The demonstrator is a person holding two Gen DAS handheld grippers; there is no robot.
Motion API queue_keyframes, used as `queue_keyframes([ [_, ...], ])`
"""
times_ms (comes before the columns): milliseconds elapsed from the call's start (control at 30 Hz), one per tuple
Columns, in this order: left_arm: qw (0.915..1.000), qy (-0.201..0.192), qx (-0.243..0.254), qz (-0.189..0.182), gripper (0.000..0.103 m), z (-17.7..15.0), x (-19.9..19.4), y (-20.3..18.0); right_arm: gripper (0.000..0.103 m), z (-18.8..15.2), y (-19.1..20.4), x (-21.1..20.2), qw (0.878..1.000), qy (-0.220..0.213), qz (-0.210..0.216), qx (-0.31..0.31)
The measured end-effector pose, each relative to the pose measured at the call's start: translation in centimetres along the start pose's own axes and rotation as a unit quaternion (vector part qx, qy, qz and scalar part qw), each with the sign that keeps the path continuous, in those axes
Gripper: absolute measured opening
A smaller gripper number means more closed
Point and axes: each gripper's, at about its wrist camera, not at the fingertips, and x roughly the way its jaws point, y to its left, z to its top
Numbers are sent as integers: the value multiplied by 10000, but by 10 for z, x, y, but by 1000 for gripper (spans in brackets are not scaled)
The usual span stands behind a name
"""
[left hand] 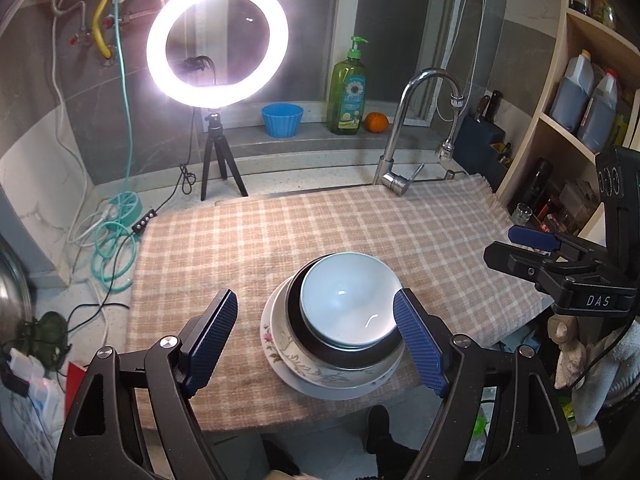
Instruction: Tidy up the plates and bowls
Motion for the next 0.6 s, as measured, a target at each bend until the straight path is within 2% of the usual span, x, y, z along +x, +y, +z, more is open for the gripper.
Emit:
queue_keyframes([
  [600,10000,21,7,21,80,2,0,0,97,-2,-1,4,10000,39,-24,-6],
])
